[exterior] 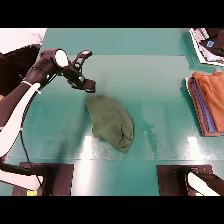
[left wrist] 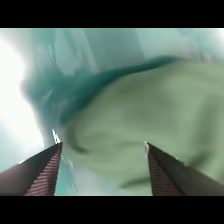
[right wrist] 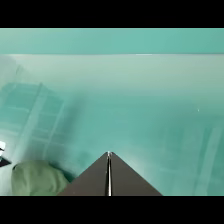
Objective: Fold the shirts.
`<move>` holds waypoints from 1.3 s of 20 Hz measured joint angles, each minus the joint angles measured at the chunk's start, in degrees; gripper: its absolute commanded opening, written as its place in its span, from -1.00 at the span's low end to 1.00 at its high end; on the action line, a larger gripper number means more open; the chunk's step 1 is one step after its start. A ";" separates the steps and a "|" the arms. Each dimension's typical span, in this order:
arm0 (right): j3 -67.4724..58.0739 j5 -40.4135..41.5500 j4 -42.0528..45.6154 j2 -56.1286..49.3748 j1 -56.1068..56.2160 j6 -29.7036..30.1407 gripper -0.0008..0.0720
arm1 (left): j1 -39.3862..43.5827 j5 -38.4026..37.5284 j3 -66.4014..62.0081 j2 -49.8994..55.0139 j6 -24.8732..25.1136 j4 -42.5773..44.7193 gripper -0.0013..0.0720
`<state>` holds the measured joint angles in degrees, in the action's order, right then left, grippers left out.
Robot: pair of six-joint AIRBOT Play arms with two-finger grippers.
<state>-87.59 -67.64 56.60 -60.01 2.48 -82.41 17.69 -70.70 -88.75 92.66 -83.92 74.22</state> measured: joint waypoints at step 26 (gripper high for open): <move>40.04 5.38 -11.06 -13.00 19.96 0.39 0.23 | -6.21 -2.14 -0.57 -4.28 2.99 -2.23 -0.89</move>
<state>-47.55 -62.26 45.54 -73.01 22.44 -82.02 11.49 -72.84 -89.32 88.38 -80.93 71.99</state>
